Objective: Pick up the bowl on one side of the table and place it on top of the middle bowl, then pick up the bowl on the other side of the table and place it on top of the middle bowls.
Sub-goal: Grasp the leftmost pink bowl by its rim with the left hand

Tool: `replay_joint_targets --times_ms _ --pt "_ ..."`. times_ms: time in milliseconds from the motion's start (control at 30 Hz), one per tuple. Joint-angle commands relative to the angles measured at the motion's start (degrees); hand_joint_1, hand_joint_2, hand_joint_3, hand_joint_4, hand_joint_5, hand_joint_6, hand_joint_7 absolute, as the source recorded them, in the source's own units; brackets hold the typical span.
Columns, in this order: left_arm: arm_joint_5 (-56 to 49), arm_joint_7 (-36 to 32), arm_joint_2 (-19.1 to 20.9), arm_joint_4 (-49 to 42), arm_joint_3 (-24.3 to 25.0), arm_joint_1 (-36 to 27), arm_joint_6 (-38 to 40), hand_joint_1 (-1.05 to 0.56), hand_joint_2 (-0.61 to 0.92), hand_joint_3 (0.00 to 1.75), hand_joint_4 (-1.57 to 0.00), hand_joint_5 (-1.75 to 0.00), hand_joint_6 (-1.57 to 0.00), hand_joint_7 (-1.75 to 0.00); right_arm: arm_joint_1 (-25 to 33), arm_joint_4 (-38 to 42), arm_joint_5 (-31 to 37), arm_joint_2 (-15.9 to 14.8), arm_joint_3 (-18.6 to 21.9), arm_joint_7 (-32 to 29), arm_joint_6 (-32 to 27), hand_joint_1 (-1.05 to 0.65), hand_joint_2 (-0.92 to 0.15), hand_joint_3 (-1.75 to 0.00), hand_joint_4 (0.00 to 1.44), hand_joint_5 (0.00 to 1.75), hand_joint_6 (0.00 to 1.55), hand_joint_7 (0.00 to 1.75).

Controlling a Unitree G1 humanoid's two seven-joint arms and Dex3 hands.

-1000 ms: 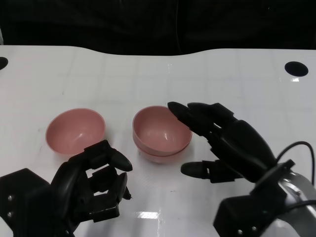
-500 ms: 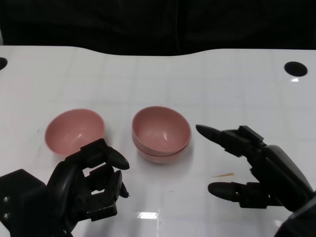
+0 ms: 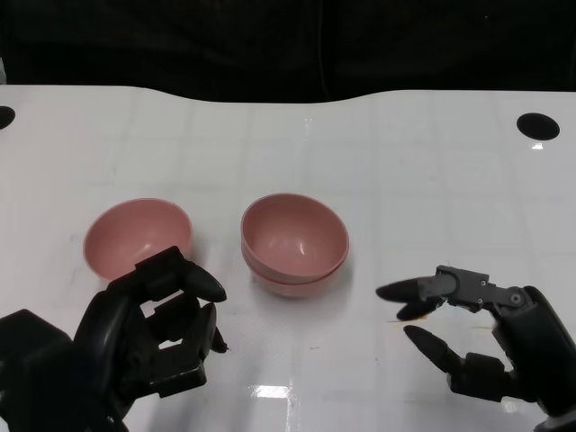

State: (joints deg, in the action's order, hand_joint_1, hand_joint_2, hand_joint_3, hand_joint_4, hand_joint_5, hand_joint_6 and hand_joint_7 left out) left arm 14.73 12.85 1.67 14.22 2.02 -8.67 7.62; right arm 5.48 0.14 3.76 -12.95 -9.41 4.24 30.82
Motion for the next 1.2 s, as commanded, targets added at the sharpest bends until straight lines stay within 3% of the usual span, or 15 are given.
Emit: replay_joint_targets --times_ms 33,133,167,267,300,333,400,467,567,667,933,1200 --pt "-0.16 -0.95 -0.17 -0.39 1.14 -0.14 -2.08 -0.11 0.43 1.23 -0.74 -1.67 -0.77 -1.36 -0.11 2.02 -1.15 0.58 1.93 0.62 -0.65 -0.06 -0.53 -1.10 0.85 1.36 0.96 0.84" --pt "-2.45 -1.51 0.18 -0.70 1.30 -0.38 -5.32 -0.11 0.40 1.25 -0.69 -1.61 -0.74 -1.30 0.04 1.32 -3.45 1.56 2.60 2.03 -4.78 -0.07 -0.45 -1.30 0.96 1.49 0.93 1.11" --pt "-3.64 -1.88 0.42 -0.68 1.23 -0.49 -6.38 -0.13 0.42 1.18 -0.68 -1.55 -0.71 -1.26 0.12 0.78 -3.89 1.87 2.75 2.32 -6.13 -0.06 -0.41 -1.40 0.97 1.58 0.92 1.24" --pt "-7.28 -2.96 1.24 -0.91 1.49 -0.52 -10.21 -0.13 0.49 1.02 -0.66 -1.45 -0.68 -1.18 -0.11 0.05 -4.35 2.65 3.09 2.97 -8.48 -0.05 -0.35 -1.51 0.96 1.70 0.89 1.38" --pt "-8.28 -3.15 1.58 -1.21 1.71 -0.46 -11.70 -0.15 0.56 0.86 -0.60 -1.34 -0.64 -0.97 -0.24 0.01 -4.39 2.93 3.21 3.18 -8.92 -0.06 -0.34 -1.52 0.96 1.73 0.87 1.47" --pt "-10.15 -3.69 2.47 -1.09 2.04 -0.26 -12.84 -0.15 0.60 0.78 -0.58 -1.30 -0.64 -0.87 -0.35 -0.18 -4.68 3.29 3.34 3.43 -9.68 -0.06 -0.34 -1.52 0.97 1.74 0.86 1.51" --pt "-14.15 -4.68 4.45 -0.83 2.47 0.22 -14.83 -0.23 0.72 0.49 -0.55 -0.99 -0.63 -0.46 -0.44 -0.98 -5.25 3.98 3.65 3.74 -11.73 -0.07 -0.31 -1.57 0.96 1.74 0.84 1.61" --pt "-18.42 -5.46 6.66 0.54 2.58 0.49 -14.66 -0.28 0.83 0.26 -0.51 -0.82 -0.62 -0.21 -0.57 -1.60 -5.47 4.39 3.89 3.99 -13.04 -0.08 -0.30 -1.59 0.95 1.75 0.83 1.65" --pt "-24.40 -5.62 9.71 4.33 2.48 0.82 -10.38 -0.36 0.91 0.10 -0.40 -0.67 -0.55 -0.05 -0.81 -2.77 -6.19 4.97 4.15 4.57 -15.85 -0.07 -0.29 -1.60 0.95 1.75 0.82 1.67" --pt "-31.45 -6.13 12.16 7.36 1.91 1.17 -6.70 -0.39 0.91 0.05 -0.32 -0.59 -0.48 -0.01 -1.05 -3.32 -6.19 5.26 4.33 4.84 -17.52 -0.07 -0.29 -1.61 0.94 1.75 0.81 1.67" --pt "-58.58 -6.02 21.77 8.09 -3.19 4.87 -0.89 -0.52 0.91 0.00 -0.36 -0.38 -0.43 -0.01 -0.76 -3.93 -5.95 5.52 4.64 5.46 -19.06 -0.07 -0.28 -1.61 0.93 1.75 0.80 1.65" --pt "-67.42 -8.52 21.87 -2.24 -8.17 11.15 1.85 -0.54 0.88 0.00 -0.46 -0.22 -0.45 0.00 -0.47 -4.40 -5.15 5.81 4.73 5.30 -19.20 -0.08 -0.27 -1.62 0.93 1.75 0.80 1.62"
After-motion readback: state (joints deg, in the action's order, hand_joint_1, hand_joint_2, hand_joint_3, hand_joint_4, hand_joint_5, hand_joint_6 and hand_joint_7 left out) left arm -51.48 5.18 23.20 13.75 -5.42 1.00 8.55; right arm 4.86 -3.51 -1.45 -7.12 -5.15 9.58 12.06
